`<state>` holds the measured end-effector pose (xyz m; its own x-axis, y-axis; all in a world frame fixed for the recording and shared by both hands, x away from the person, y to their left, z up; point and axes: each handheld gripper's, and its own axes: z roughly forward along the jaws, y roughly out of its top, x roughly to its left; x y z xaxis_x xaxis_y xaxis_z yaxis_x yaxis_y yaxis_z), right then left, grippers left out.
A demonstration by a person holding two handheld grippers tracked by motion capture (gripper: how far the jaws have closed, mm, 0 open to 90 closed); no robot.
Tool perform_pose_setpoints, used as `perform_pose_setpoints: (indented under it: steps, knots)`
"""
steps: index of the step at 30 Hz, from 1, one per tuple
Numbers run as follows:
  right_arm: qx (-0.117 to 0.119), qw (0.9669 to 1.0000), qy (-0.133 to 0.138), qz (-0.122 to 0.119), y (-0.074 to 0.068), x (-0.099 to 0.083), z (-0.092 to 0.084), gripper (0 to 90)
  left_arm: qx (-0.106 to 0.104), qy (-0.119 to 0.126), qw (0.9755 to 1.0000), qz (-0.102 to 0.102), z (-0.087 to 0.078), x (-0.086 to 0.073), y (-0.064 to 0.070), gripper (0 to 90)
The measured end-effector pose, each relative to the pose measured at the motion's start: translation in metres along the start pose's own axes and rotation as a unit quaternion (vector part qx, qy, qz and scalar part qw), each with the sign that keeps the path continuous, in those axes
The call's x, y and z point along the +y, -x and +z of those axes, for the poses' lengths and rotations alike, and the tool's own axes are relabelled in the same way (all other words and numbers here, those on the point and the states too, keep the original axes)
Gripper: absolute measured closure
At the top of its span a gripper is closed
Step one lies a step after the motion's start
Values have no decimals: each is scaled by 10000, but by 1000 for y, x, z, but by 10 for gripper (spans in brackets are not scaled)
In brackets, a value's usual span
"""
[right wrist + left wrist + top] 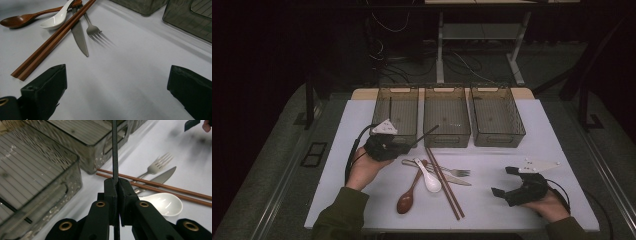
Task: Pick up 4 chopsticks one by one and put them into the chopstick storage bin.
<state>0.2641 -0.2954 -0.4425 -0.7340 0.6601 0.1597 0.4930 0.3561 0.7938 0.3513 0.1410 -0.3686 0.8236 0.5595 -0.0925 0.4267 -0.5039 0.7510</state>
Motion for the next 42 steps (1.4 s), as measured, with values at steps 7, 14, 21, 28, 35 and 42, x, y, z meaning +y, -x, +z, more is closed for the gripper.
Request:
perform_pose_setpoints:
  steps: [7,14,21,28,35,42]
  knots:
    - [3,10000,-25,56,-1,0,-1,26,85,4,10000,-1,0,12,-10,850]
    - [-9,10000,-8,26,0,0,0,26,120,-20,9999,-41,3,23,-20,849]
    - [-13,10000,0,36,0,0,0,26,214,-51,9997,-137,7,31,-32,849]
    - [-39,10000,15,36,0,0,0,26,359,-71,9991,-228,9,45,-45,850]
    - [-16,10000,28,23,0,0,0,26,451,-1,9986,-277,9,63,-60,850]
    - [21,10000,39,41,0,0,0,26,521,11,9979,-381,15,75,-74,850]
